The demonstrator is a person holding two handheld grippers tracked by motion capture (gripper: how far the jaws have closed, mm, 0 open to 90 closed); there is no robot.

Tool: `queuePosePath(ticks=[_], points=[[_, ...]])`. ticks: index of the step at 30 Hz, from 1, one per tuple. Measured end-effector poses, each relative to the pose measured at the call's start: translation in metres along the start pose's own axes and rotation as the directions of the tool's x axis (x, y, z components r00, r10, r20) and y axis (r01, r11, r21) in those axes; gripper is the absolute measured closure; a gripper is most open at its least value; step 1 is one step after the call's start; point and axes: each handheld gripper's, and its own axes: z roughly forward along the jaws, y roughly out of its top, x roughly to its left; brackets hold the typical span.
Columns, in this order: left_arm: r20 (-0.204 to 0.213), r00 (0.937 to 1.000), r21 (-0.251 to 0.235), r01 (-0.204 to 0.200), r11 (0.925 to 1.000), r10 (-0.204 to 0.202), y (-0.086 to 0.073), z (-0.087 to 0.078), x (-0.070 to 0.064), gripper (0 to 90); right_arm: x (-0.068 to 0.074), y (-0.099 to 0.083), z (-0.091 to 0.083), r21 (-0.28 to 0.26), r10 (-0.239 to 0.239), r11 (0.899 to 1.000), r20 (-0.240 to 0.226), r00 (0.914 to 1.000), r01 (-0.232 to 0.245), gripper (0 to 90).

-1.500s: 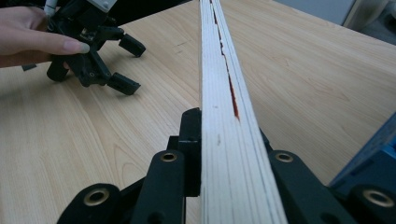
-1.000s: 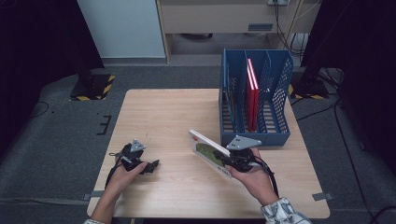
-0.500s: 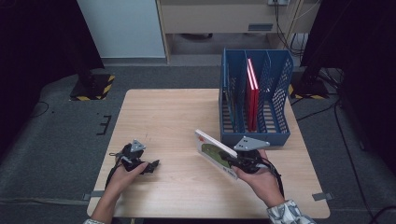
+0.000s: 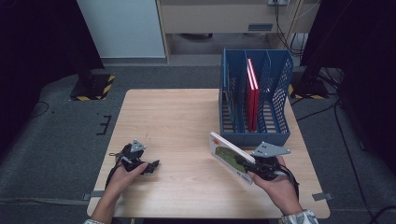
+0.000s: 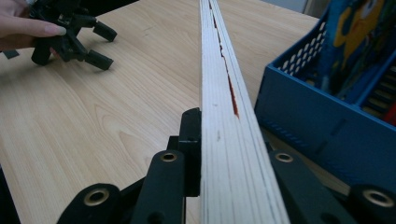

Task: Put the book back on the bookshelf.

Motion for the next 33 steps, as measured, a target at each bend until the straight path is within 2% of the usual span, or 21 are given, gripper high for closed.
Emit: queuePosePath(ticks=[5, 9, 18, 23, 29, 33], points=[[0.000, 1.0000, 0.000, 0.000, 1.0000, 0.000, 0.000, 0.000, 0.000, 0.0, -0.005, -0.007, -0.014, -0.001, 0.021, 1.000, 0.024, 0.9995, -0.021, 75.5], [0.000, 1.0000, 0.000, 0.000, 1.0000, 0.000, 0.000, 0.000, 0.000, 0.0, -0.009, -0.006, -0.026, -0.012, 0.050, 0.999, 0.025, 0.9985, -0.049, 75.5], [0.000, 1.0000, -0.002, 0.001, 1.0000, -0.001, 0.000, 0.000, 0.000, 0.0, -0.014, 0.019, -0.048, -0.056, 0.049, 0.997, 0.040, 0.9980, -0.047, 75.5], [0.000, 1.0000, -0.002, 0.001, 1.0000, -0.001, 0.000, 0.000, 0.000, 0.0, -0.019, 0.033, -0.054, -0.055, 0.025, 0.998, 0.073, 0.9970, -0.021, 75.6], [-0.001, 1.0000, -0.002, 0.002, 1.0000, -0.002, 0.000, 0.000, 0.000, 0.0, -0.028, 0.048, -0.062, -0.073, 0.021, 0.997, 0.101, 0.9947, -0.014, 75.5], [-0.001, 1.0000, -0.002, 0.002, 1.0000, -0.002, 0.000, 0.000, 0.000, 0.0, -0.034, 0.053, -0.064, -0.077, 0.034, 0.997, 0.113, 0.9930, -0.026, 75.6]])
